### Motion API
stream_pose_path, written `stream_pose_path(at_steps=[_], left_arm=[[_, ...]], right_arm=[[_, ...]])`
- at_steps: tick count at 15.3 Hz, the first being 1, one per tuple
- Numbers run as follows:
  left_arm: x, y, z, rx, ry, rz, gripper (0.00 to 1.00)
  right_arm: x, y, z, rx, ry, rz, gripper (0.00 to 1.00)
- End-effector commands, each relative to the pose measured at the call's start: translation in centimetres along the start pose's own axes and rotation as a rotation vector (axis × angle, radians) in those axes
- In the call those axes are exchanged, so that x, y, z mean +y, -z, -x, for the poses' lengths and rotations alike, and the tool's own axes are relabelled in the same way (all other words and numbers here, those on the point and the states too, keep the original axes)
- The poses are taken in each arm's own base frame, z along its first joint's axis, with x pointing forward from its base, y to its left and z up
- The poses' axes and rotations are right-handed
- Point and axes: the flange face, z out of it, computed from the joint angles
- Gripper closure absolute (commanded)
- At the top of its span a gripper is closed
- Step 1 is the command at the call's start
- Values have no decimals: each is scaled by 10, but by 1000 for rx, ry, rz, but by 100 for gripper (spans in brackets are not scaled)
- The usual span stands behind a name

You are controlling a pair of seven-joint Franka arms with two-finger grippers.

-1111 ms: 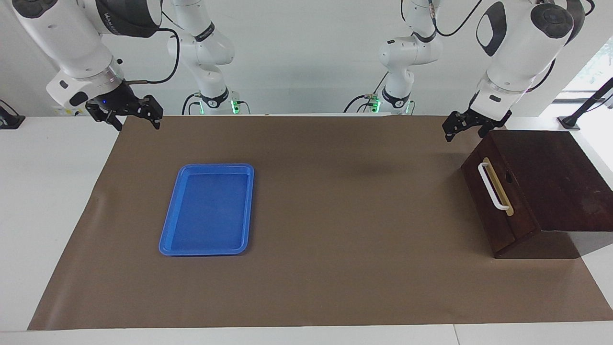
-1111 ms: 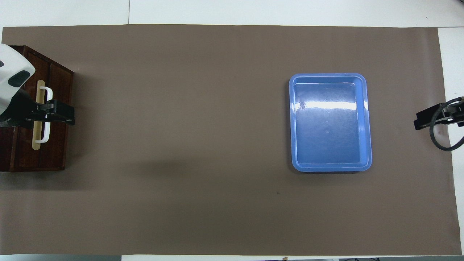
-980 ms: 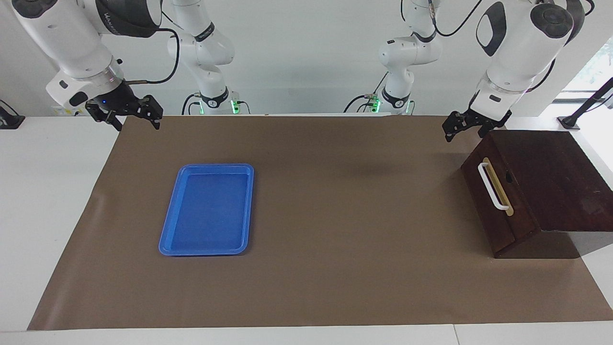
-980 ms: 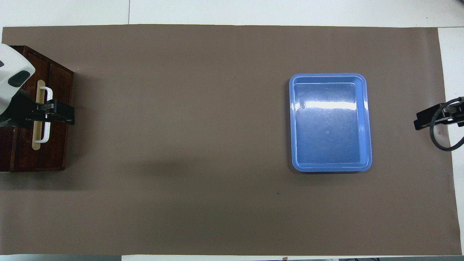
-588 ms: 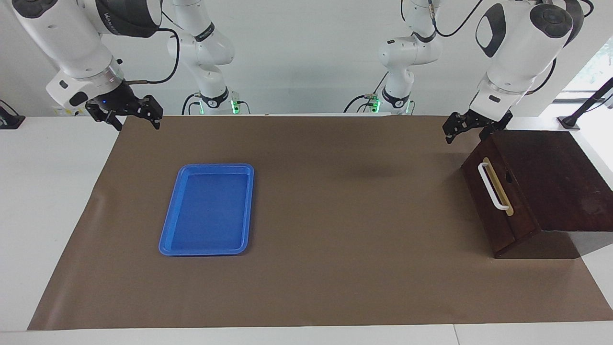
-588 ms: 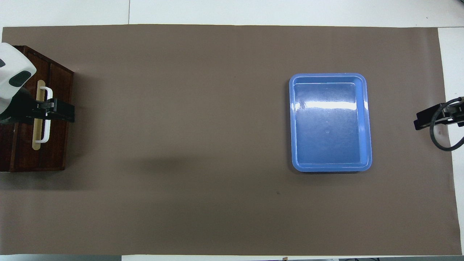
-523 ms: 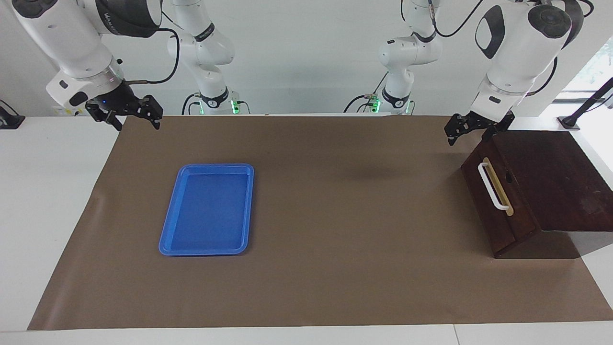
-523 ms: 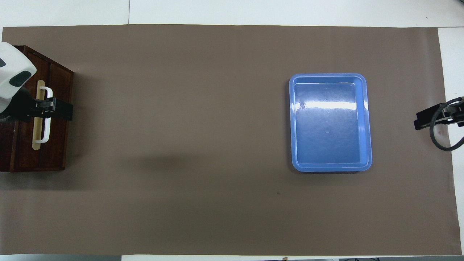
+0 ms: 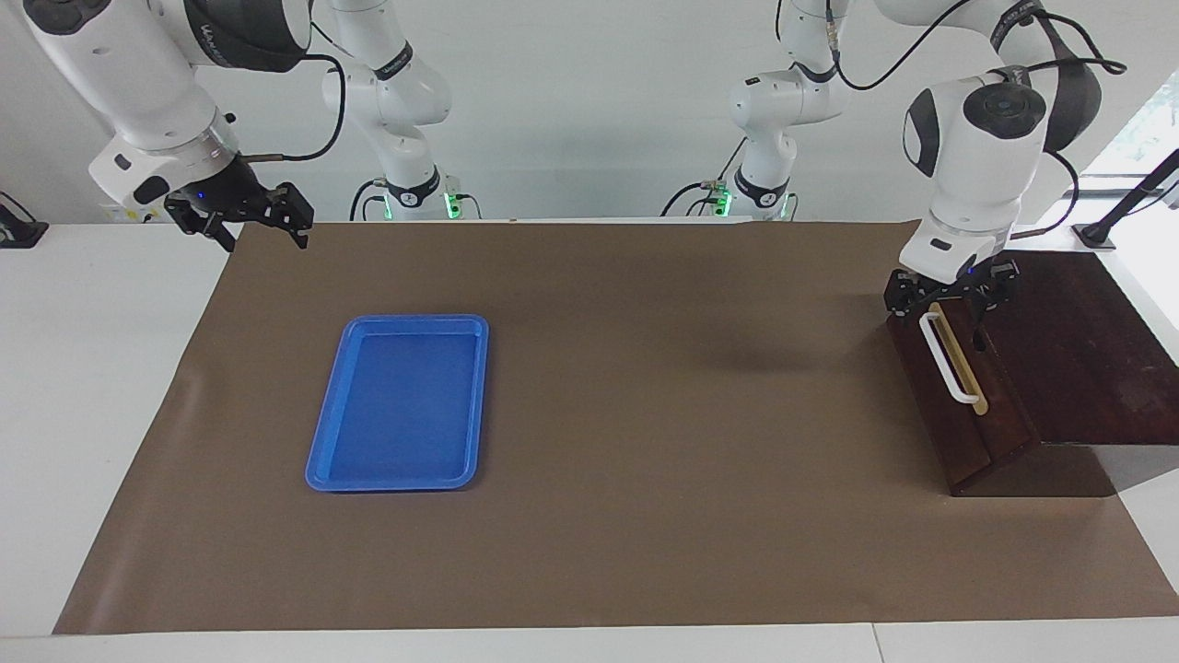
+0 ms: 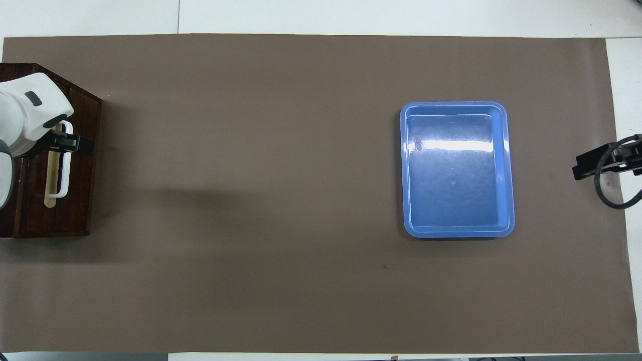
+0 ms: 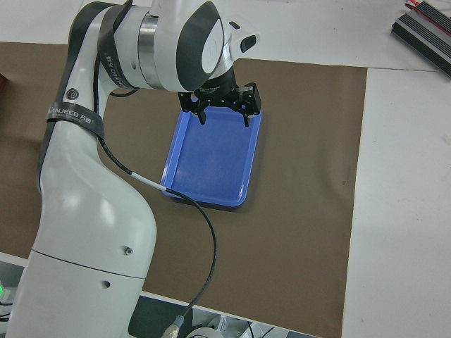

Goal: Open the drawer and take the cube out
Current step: 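Move the left gripper to the white drawer handle and grasp it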

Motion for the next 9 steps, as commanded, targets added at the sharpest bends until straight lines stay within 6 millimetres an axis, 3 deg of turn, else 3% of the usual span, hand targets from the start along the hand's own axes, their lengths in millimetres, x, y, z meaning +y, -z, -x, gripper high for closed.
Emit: stream_pose_path(at_steps=[1,4,6,9], left_arm=[[-1,-24,-11,26,-35,-19,0],[-2,-56,-20,32,-39,-12,0],[-15,-77,-21,76,-56,-48,0],[-11,-93,-20,81,-67,-40,0]], right_arm=[[2,0,-3,8,-4,17,0],[1,1,-4,9,-4,17,0],[1,0,-4,8,-2,17,0],[0,1,-4,11,-4,16,0]])
